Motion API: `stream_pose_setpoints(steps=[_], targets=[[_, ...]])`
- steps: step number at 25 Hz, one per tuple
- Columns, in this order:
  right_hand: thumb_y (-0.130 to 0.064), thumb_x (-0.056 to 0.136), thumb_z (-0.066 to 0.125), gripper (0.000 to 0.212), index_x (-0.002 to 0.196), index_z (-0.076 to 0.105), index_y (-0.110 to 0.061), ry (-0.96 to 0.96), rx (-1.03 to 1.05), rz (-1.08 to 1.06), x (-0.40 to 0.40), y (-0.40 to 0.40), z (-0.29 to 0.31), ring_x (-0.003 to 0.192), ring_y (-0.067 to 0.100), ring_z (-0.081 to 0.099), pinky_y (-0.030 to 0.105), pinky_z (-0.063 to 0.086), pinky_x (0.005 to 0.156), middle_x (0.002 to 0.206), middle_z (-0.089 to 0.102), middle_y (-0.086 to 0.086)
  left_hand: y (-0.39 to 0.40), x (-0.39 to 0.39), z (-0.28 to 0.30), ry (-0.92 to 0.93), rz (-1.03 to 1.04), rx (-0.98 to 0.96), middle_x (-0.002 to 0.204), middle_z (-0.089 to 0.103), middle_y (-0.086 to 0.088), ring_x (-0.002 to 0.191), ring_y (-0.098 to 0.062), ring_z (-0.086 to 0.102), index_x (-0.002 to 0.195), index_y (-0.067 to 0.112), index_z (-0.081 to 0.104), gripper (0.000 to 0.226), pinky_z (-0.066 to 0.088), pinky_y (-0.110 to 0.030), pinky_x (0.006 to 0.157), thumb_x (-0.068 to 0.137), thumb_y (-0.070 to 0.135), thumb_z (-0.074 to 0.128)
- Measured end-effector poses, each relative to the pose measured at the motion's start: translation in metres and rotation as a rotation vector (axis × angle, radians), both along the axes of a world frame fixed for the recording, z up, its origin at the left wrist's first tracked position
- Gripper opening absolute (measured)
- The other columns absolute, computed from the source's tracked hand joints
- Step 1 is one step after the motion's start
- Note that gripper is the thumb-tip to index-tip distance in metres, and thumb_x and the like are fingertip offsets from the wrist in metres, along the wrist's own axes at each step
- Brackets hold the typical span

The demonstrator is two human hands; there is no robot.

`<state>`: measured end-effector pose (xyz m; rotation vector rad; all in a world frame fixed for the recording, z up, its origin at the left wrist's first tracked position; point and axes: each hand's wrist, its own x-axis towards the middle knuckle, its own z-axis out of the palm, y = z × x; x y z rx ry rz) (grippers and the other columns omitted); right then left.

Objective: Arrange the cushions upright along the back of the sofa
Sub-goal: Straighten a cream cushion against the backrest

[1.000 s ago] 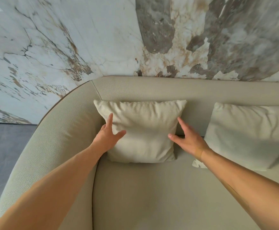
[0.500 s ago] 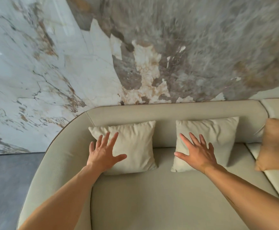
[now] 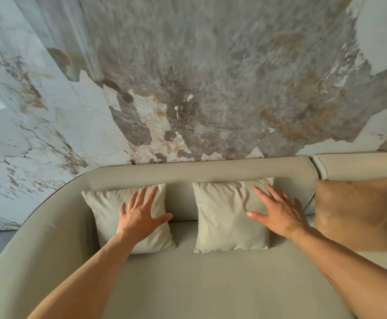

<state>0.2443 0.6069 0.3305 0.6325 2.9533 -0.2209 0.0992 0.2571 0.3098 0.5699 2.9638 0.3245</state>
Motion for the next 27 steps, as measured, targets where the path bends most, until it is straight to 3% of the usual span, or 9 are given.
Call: stream_pose_setpoints(steps=[5,9,19,22,27], targets=[[-0.077,0.082,0.039,0.082,0.151,0.007,-0.047,0.017,0.013,-0.036,0.04,0.101,0.025,0.149,0.029,0.008,0.055,0.019,0.114,0.164,0.005,-0.006,0.065,0.036,0.015,-0.012,0.074,0.032,0.165,0.004,0.005,0.151,-0.02,0.007,0.154,0.041,0.001,0.096,0.013,-0.054,0.119,0.077,0.082,0.041],[-0.078,0.082,0.038,0.083,0.152,0.008,-0.046,-0.004,-0.029,-0.056,0.053,0.134,0.024,0.149,0.029,0.009,0.055,0.021,0.113,0.164,0.008,-0.004,0.084,0.046,0.022,-0.013,0.099,0.032,0.164,0.008,0.005,0.15,-0.021,0.01,0.153,0.043,0.003,0.095,0.015,-0.053,0.118,0.076,0.082,0.043],[-0.076,0.081,0.042,0.084,0.15,0.004,-0.048,0.01,-0.101,-0.079,0.049,0.136,-0.012,0.148,0.023,0.017,0.053,0.032,0.109,0.163,0.014,-0.002,0.098,0.014,-0.015,-0.084,0.089,0.051,0.163,0.015,0.004,0.149,-0.019,0.015,0.154,0.042,0.005,0.098,0.018,-0.051,0.117,0.075,0.082,0.047],[-0.076,0.079,0.046,0.088,0.151,0.004,-0.046,0.0,-0.138,-0.114,0.039,0.135,-0.037,0.146,0.023,0.025,0.046,0.038,0.106,0.162,0.018,-0.002,0.101,-0.005,-0.039,-0.102,0.068,0.107,0.162,0.017,0.006,0.148,-0.019,0.019,0.154,0.041,0.005,0.101,0.02,-0.05,0.117,0.073,0.082,0.049],[-0.076,0.075,0.053,0.097,0.151,0.002,-0.046,-0.03,-0.241,-0.131,0.011,0.14,-0.085,0.145,0.021,0.029,0.042,0.042,0.099,0.161,0.02,-0.004,0.103,-0.024,-0.082,-0.148,0.106,0.026,0.157,0.029,0.006,0.145,-0.018,0.025,0.154,0.039,0.005,0.109,0.012,-0.053,0.118,0.067,0.086,0.05]])
